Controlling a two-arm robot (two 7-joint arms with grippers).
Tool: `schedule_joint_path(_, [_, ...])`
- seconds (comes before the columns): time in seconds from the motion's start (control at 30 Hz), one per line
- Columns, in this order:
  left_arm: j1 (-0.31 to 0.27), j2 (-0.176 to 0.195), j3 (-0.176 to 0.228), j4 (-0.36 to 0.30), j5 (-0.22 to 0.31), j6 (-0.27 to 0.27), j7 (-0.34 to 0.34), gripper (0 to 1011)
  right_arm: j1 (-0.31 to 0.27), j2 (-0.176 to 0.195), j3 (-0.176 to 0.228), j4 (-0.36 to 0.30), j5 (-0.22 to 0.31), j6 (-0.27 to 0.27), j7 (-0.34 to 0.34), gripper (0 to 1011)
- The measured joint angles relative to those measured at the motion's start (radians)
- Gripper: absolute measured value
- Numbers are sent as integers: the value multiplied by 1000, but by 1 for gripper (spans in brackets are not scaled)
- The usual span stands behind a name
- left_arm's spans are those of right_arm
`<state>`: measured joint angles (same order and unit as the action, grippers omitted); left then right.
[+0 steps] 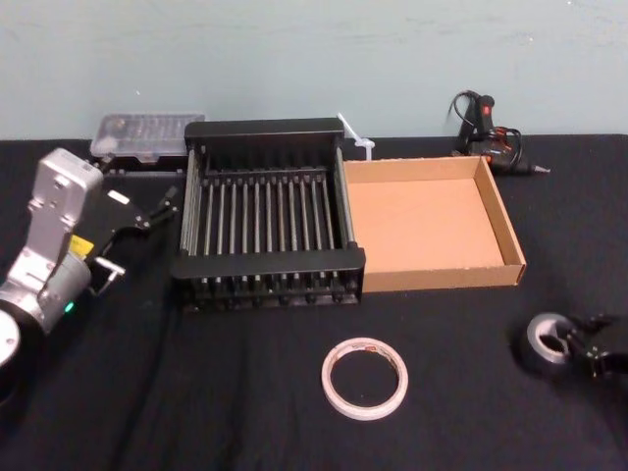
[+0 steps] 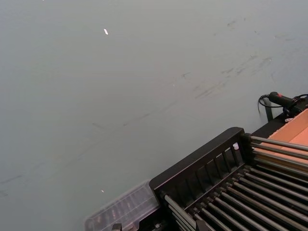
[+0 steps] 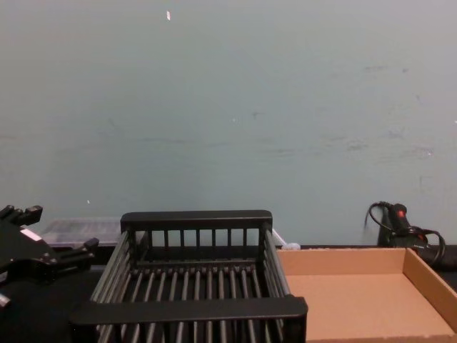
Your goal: Pick up the white tape and place it into the black box , Pick up the silver tape and place it into the brown box.
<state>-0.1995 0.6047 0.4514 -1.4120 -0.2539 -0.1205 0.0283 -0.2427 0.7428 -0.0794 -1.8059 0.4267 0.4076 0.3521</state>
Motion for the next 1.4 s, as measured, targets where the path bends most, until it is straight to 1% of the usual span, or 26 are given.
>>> schedule_joint_path(0.2, [0,0,0,0,0,0,0,1001,18,-8,13,-19,10,-12,-5,158])
schedule_joint_path(0.27, [0,0,0,0,0,0,0,1002,36,-14,12,-19,10,-15,-10,159])
schedule_joint_path(0.53, [0,0,0,0,0,0,0,1001,115,-43,-17,10,-5,-19,-27,159])
schedule_joint_path(0.63, [0,0,0,0,0,0,0,1001,159,-62,-34,30,-17,-18,-34,159])
schedule_joint_path(0.73, [0,0,0,0,0,0,0,1001,189,-75,-47,48,-25,-18,-37,159])
schedule_joint_path(0.83, [0,0,0,0,0,0,0,1001,240,-97,-72,83,-41,-18,-36,158])
schedule_joint_path(0.9, [0,0,0,0,0,0,0,1001,258,-104,-82,96,-47,-18,-34,158])
schedule_joint_path(1.07, [0,0,0,0,0,0,0,1001,326,-133,-124,149,-73,-22,-20,158])
schedule_joint_path(1.2, [0,0,0,0,0,0,0,1001,363,-151,-147,181,-88,-27,-11,158])
schedule_joint_path(1.3, [0,0,0,0,0,0,0,1001,407,-175,-176,220,-104,-33,1,158])
schedule_joint_path(1.33, [0,0,0,0,0,0,0,1001,407,-175,-176,220,-104,-33,1,158])
schedule_joint_path(1.4, [0,0,0,0,0,0,0,1001,430,-189,-189,241,-114,-37,5,158])
